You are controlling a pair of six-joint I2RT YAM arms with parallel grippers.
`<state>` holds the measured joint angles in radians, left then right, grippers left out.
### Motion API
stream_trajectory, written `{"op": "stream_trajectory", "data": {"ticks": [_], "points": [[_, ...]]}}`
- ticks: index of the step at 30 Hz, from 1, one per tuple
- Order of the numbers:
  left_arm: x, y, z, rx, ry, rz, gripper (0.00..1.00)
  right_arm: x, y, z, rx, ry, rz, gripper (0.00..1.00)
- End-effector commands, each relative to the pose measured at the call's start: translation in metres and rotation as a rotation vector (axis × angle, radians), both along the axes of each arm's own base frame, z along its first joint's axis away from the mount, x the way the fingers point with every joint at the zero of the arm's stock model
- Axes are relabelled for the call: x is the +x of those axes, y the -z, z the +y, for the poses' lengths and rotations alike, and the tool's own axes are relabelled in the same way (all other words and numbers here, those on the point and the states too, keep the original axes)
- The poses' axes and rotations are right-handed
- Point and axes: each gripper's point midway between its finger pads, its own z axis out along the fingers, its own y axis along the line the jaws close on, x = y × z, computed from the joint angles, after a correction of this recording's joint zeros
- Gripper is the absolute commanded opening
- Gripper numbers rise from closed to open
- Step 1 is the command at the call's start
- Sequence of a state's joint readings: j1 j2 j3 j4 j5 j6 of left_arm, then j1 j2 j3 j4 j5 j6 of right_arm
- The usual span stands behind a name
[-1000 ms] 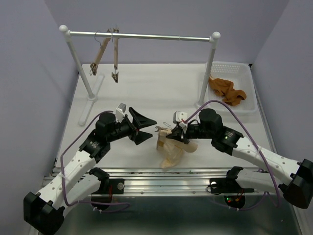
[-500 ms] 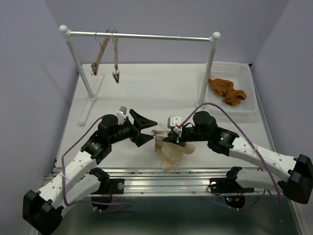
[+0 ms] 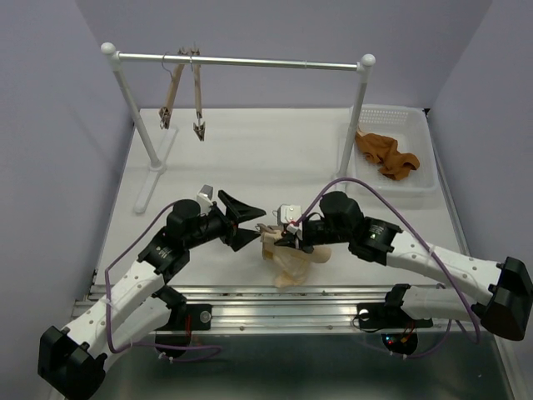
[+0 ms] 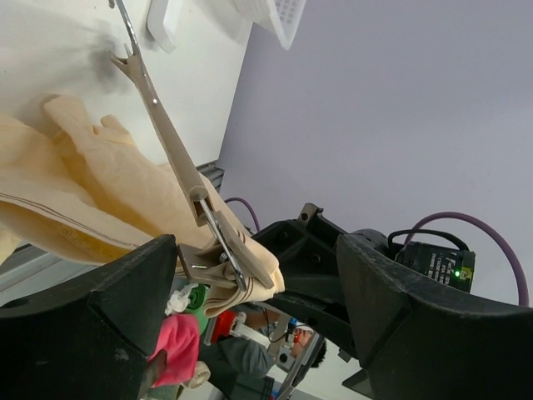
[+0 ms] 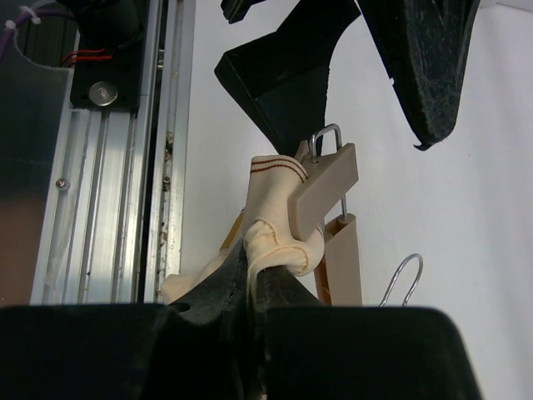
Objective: Remove the underwear clipped to the hanger
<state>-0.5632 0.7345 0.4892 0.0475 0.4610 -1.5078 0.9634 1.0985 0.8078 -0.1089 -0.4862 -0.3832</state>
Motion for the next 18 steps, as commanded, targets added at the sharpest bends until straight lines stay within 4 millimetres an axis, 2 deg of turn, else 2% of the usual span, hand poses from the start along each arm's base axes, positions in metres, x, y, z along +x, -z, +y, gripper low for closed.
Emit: {"op": "stream_trajectory", "data": {"ticks": [1,6,10,12,17,18], "points": [[0.001,-0.014,-0.002,-0.04,0.002,-0.053,0.84,-0.004,-0.024,0.01,0.035,-0.047,-0.055,0.01],[0.0,-0.013,-0.004,-0.03,0.017,-0.061,0.8,-0.007,-0.02,0.014,0.017,-0.06,-0.057,0.01],[-0.001,-0.008,-0.005,-0.015,0.027,-0.051,0.7,-0.013,-0.023,0.017,0.015,-0.082,-0.066,0.01],[-0.002,-0.006,-0.005,-0.013,0.027,-0.047,0.62,-0.012,-0.023,0.017,0.013,-0.079,-0.069,0.01],[-0.002,-0.005,-0.005,0.013,0.044,-0.056,0.51,-0.013,-0.02,0.018,-0.007,-0.078,-0.068,0.01],[-0.003,-0.004,-0.006,0.022,0.049,-0.054,0.43,-0.013,-0.017,0.018,-0.017,-0.079,-0.063,0.01]]}}
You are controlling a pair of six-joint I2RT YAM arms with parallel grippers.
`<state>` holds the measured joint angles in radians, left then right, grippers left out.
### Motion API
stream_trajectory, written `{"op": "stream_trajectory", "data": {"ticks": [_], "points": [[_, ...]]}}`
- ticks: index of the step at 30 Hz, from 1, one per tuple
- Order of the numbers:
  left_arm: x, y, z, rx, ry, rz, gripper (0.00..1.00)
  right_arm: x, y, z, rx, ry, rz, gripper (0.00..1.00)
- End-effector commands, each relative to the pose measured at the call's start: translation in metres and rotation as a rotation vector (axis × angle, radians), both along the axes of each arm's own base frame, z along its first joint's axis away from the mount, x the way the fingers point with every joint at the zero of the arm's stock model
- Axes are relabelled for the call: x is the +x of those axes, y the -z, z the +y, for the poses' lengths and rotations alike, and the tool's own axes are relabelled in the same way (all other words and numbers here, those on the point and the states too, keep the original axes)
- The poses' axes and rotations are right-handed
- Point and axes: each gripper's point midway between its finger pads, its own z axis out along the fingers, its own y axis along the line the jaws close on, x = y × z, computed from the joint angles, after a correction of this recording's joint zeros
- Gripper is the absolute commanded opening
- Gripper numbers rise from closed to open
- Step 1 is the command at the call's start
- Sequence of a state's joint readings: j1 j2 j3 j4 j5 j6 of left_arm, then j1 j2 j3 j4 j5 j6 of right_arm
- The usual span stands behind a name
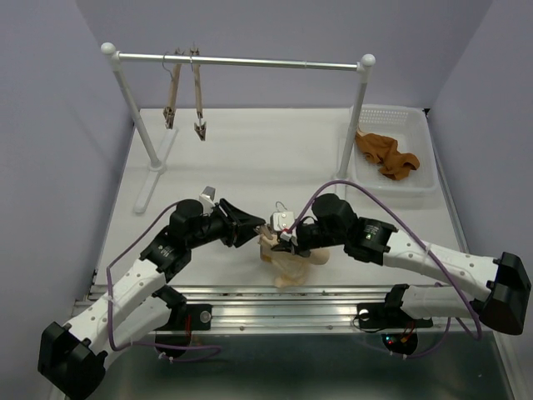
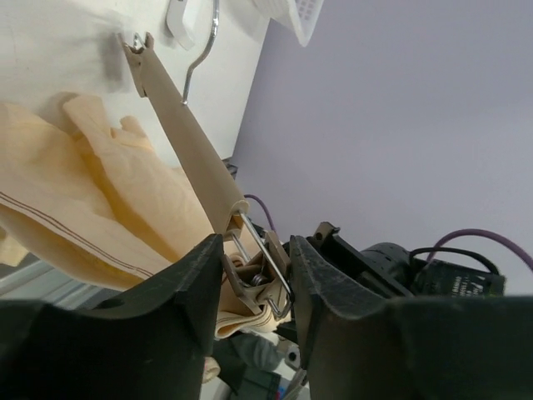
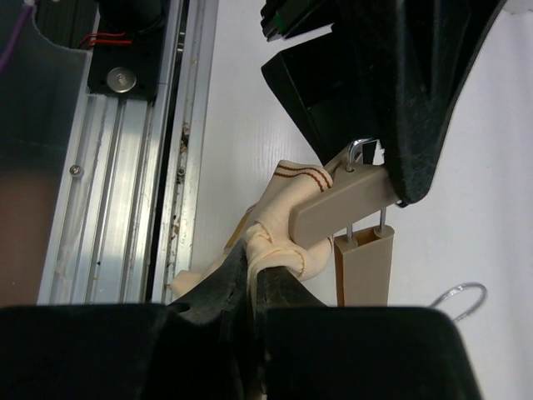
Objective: Remove the underwear clipped to the hanger
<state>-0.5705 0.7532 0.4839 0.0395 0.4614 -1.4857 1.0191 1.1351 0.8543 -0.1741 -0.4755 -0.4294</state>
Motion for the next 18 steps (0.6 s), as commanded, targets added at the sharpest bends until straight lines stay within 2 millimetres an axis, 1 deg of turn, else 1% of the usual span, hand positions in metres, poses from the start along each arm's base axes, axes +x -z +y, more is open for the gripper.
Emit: {"op": "stream_trajectory", "data": {"ticks": [1,5,8,9,10,11,14,16,18], "points": [[-0.002,-0.012,-0.004,0.005,0.041,-0.06,0.43,-0.001,-0.022,0.011,0.035,-0.026,-0.047,0.01],[-0.004,-0.006,-0.003,0.085,0.07,-0.043,0.38,0.001,-0.02,0.011,0.021,-0.014,-0.047,0.01],[-0.005,-0.003,-0.001,0.132,0.087,-0.049,0.26,-0.001,-0.019,0.011,0.015,-0.016,-0.046,0.01],[-0.006,-0.003,-0.001,0.141,0.092,-0.047,0.2,-0.001,-0.018,0.011,0.012,-0.012,-0.047,0.01],[-0.007,-0.003,-0.001,0.147,0.098,-0.051,0.04,0.0,-0.017,0.01,0.008,-0.007,-0.045,0.01],[-0.007,-0.002,-0.001,0.154,0.101,-0.051,0.0,0.001,-0.017,0.01,0.004,0.002,-0.046,0.01],[-0.005,-0.003,0.001,0.173,0.096,-0.068,0.0,0.001,-0.013,0.01,-0.009,0.01,-0.041,0.01],[-0.003,-0.008,0.002,0.178,0.091,-0.096,0.0,0.001,-0.011,0.009,-0.016,0.021,-0.035,0.01],[0.0,-0.011,0.007,0.204,0.064,-0.117,0.0,0.002,-0.008,0.007,-0.023,0.04,-0.022,0.01]]}}
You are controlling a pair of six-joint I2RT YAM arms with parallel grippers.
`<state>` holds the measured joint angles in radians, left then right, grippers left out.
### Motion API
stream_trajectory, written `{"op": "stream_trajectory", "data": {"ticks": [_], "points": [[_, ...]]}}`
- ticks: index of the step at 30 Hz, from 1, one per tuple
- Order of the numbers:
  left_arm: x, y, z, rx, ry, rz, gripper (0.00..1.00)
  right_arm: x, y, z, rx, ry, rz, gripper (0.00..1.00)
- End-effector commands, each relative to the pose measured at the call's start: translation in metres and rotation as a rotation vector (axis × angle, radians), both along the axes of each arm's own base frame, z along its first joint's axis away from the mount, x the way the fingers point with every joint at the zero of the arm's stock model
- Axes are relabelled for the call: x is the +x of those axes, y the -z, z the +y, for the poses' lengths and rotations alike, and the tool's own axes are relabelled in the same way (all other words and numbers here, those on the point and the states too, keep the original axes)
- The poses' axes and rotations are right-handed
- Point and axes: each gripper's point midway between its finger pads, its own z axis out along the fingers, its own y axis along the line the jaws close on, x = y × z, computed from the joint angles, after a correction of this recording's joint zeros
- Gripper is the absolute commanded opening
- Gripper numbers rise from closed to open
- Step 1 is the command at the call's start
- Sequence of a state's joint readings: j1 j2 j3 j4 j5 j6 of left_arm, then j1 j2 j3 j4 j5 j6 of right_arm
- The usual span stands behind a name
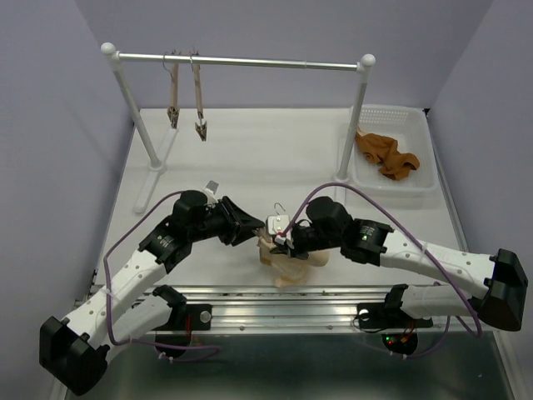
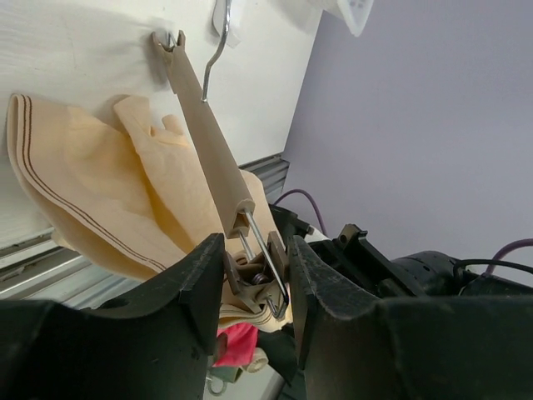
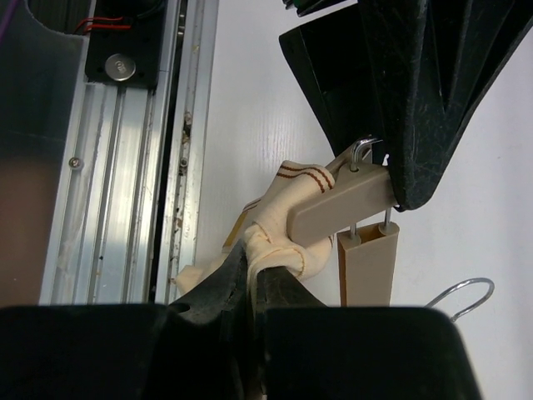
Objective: Remove the underwear clipped to the hanger
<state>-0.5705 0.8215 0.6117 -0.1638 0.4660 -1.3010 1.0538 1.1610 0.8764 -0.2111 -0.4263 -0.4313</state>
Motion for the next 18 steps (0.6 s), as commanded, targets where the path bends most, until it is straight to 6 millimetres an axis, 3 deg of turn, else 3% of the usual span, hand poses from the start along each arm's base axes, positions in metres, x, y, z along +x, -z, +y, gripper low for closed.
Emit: {"op": "stream_trajectory", "data": {"ticks": [1,2,8,14,18], "points": [[0.008,-0.021,0.01,0.051,-0.042,-0.122,0.0,0.006,-0.016,0.003,0.029,0.039,-0.021,0.01],[0.011,-0.028,0.012,0.047,-0.054,-0.168,0.0,0.006,-0.011,0.001,0.024,0.059,-0.008,0.01],[0.015,-0.082,0.015,-0.099,-0.094,-0.437,0.0,0.03,-0.025,-0.005,0.114,0.293,0.05,0.03],[0.014,-0.104,0.013,-0.136,-0.066,-0.604,0.0,0.036,-0.029,-0.008,0.148,0.399,0.127,0.07],[0.016,-0.119,0.024,-0.119,-0.119,-0.719,0.0,0.036,-0.03,-0.012,0.163,0.446,0.167,0.06]]}}
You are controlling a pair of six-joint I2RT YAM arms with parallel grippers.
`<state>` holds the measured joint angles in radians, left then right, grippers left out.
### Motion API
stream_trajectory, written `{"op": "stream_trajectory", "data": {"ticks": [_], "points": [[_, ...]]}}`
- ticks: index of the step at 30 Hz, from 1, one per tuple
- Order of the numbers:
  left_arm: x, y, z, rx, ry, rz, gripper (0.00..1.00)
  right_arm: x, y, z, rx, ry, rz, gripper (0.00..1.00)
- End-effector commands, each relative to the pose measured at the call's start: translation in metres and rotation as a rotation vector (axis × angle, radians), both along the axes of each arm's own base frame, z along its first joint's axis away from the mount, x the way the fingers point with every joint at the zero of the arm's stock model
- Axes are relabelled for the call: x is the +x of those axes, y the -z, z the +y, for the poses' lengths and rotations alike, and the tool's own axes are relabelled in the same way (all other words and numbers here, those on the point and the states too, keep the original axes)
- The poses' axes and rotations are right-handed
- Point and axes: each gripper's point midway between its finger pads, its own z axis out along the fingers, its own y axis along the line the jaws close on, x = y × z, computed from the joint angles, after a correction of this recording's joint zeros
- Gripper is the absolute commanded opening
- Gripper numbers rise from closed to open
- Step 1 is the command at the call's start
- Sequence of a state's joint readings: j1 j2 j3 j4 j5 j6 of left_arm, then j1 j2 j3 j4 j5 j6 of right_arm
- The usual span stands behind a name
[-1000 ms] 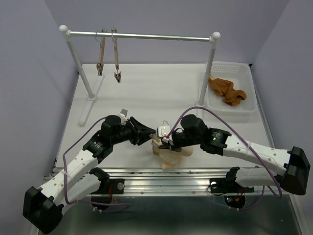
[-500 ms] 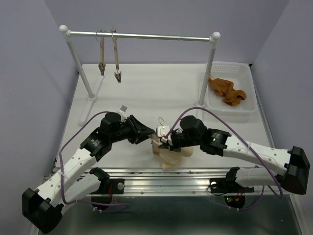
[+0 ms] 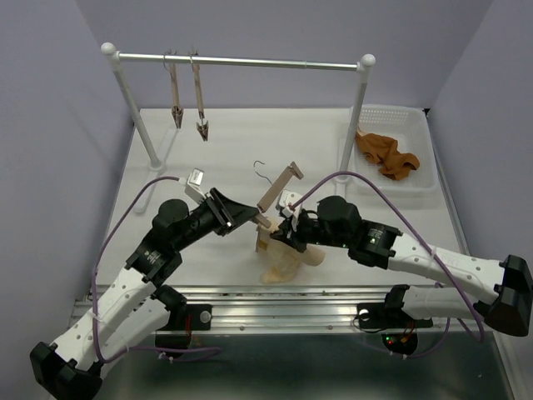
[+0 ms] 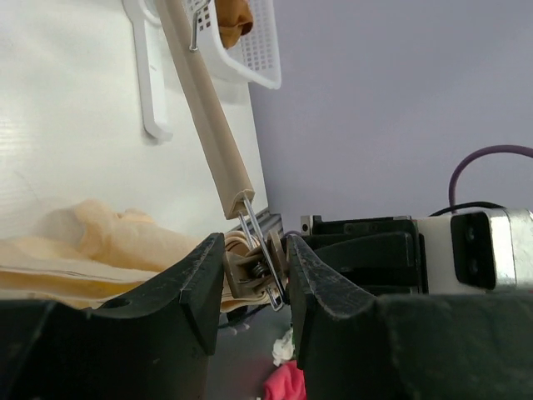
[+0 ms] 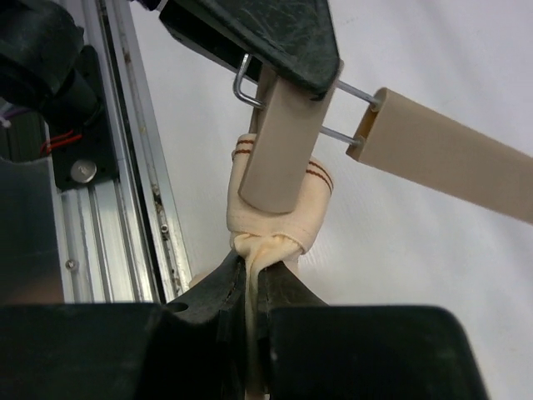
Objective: Remove the underwear clipped to the hanger
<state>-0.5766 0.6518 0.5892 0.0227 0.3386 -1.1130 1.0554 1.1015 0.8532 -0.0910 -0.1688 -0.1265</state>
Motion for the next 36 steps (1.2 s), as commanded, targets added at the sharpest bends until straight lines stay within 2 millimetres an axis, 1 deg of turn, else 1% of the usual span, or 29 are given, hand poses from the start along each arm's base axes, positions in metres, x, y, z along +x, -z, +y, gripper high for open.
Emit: {"op": "stream_trajectory", "data": {"ticks": [1,3,4,6,8,10,14,19,20,21,23,24,26,27,29,30,31,32,33,34,35,36], "points": [[0.004,-0.059,0.013,-0.083,-0.069,-0.287,0.0,0.004,0.0,-0.01,0.026,0.109,0.065,0.06],[0.003,-0.069,0.021,-0.078,-0.104,-0.338,0.0,0.01,0.002,-0.016,0.017,0.164,0.071,0.03],[0.004,-0.071,0.023,-0.071,-0.115,-0.353,0.0,0.011,0.003,-0.018,0.009,0.179,0.07,0.03],[0.007,-0.075,0.03,-0.036,-0.157,-0.377,0.0,0.01,0.013,-0.025,-0.033,0.193,0.083,0.01],[0.009,-0.078,0.033,-0.016,-0.174,-0.405,0.0,0.016,0.016,-0.031,-0.05,0.235,0.073,0.01],[0.011,-0.075,0.034,0.01,-0.174,-0.415,0.0,0.016,0.019,-0.035,-0.05,0.263,0.098,0.01],[0.018,-0.069,0.037,0.038,-0.212,-0.394,0.0,0.022,0.016,-0.041,-0.04,0.321,0.097,0.01],[0.022,-0.07,0.046,0.057,-0.263,-0.398,0.0,0.032,0.015,-0.049,-0.032,0.409,0.092,0.01],[0.022,-0.07,0.045,0.06,-0.258,-0.399,0.0,0.036,0.01,-0.051,-0.021,0.436,0.085,0.01],[0.021,-0.071,0.044,0.059,-0.251,-0.405,0.0,0.044,0.005,-0.057,-0.015,0.49,0.064,0.01],[0.021,-0.071,0.044,0.046,-0.25,-0.401,0.0,0.054,-0.01,-0.063,0.015,0.558,0.035,0.01],[0.021,-0.069,0.044,0.046,-0.255,-0.397,0.0,0.069,-0.03,-0.074,0.048,0.649,-0.004,0.01],[0.023,-0.068,0.045,0.05,-0.263,-0.393,0.0,0.081,-0.052,-0.085,0.082,0.732,-0.045,0.01],[0.022,-0.067,0.045,0.056,-0.258,-0.397,0.0,0.095,-0.076,-0.099,0.122,0.815,-0.078,0.01],[0.023,-0.065,0.042,0.062,-0.247,-0.386,0.0,0.103,-0.095,-0.107,0.15,0.866,-0.104,0.01],[0.024,-0.058,0.042,0.079,-0.248,-0.36,0.0,0.107,-0.103,-0.113,0.154,0.891,-0.123,0.01],[0.026,-0.056,0.044,0.082,-0.258,-0.34,0.0,0.107,-0.119,-0.113,0.183,0.888,-0.131,0.01],[0.034,-0.049,0.049,0.099,-0.305,-0.307,0.0,0.108,-0.121,-0.117,0.176,0.895,-0.127,0.01],[0.039,-0.04,0.054,0.117,-0.345,-0.259,0.0,0.105,-0.125,-0.113,0.184,0.863,-0.111,0.01],[0.043,-0.036,0.057,0.118,-0.376,-0.237,0.0,0.102,-0.128,-0.112,0.183,0.851,-0.095,0.01],[0.049,-0.025,0.061,0.125,-0.416,-0.182,0.0,0.096,-0.13,-0.111,0.186,0.83,-0.061,0.01],[0.052,-0.021,0.062,0.124,-0.433,-0.164,0.0,0.093,-0.129,-0.111,0.176,0.817,-0.048,0.01]]}}
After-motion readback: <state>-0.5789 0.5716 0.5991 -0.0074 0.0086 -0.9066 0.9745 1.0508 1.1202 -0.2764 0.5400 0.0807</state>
